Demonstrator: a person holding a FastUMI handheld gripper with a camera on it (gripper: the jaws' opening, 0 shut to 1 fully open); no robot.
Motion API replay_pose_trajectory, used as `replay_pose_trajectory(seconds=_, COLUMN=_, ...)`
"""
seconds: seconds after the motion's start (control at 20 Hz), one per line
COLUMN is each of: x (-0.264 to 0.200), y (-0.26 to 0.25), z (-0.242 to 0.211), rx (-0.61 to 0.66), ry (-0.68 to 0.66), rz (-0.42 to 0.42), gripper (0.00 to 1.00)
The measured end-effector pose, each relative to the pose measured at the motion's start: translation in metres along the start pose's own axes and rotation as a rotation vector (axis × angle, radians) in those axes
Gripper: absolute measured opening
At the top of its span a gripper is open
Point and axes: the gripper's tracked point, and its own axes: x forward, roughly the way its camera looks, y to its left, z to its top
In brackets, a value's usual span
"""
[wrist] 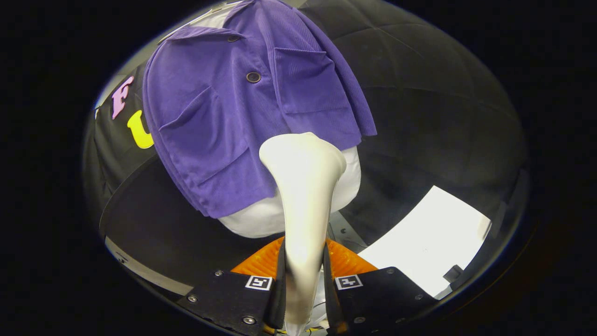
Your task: Iron the clothes twice with a garment steamer, once on the left side and once on the right side.
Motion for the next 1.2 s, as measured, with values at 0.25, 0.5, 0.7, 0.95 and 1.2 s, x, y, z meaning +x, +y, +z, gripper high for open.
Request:
replay_pose_trajectory(seconds=0.25, x=-0.055, y=0.030, z=-0.017, rx=-0.047, ry=-0.072, rz=0.047, gripper=0.34)
replay_pose_trajectory(seconds=0.5, x=-0.125, y=0.066, z=-0.025, rx=-0.098, ry=-0.158, rz=0.125, gripper=0.35)
replay_pose_trajectory(seconds=0.7, x=-0.186, y=0.090, z=-0.031, rx=-0.154, ry=-0.214, rz=0.183, gripper=0.34)
replay_pose_trajectory(seconds=0.95, x=-0.253, y=0.101, z=-0.037, rx=-0.187, ry=-0.294, rz=0.208, gripper=0.34)
replay_pose_trajectory(seconds=1.2, x=-0.303, y=0.109, z=-0.031, rx=-0.206, ry=-0.363, rz=0.247, gripper=0.34)
